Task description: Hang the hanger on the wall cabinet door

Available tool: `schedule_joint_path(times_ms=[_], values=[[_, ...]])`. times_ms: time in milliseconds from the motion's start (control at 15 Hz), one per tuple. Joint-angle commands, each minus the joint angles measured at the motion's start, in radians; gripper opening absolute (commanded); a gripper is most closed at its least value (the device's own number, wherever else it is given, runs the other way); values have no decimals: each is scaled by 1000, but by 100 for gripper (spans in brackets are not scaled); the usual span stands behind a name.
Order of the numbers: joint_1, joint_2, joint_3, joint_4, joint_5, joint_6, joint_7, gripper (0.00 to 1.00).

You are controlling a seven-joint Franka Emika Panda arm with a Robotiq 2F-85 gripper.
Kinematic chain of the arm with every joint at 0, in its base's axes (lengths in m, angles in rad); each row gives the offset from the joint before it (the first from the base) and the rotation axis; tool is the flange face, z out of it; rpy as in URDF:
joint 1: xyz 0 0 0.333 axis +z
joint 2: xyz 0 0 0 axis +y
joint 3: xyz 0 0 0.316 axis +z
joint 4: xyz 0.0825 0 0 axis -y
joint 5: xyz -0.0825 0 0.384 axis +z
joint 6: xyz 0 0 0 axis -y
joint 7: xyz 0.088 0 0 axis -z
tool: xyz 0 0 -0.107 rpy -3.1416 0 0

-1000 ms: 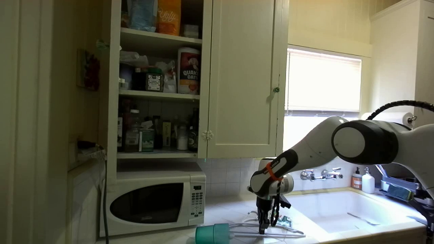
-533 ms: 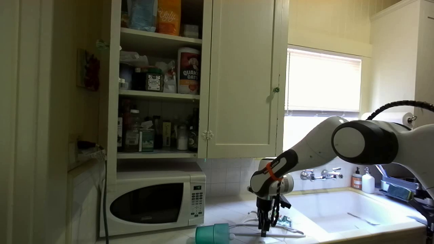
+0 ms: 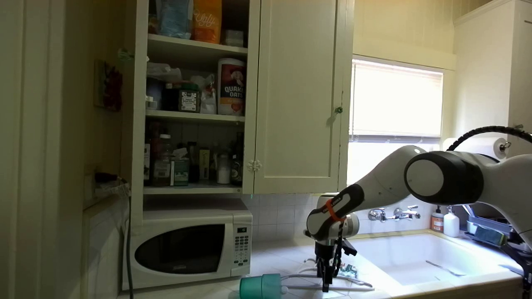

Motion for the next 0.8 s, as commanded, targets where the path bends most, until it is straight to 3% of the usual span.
schedule_joint_path(times_ms=[0,600,733], values=[[-25,47,18,71,25,-73,-28,79],[-29,78,16,133,26,-114,-24,8],[-27,74,15,129,27,-111,-18,0]])
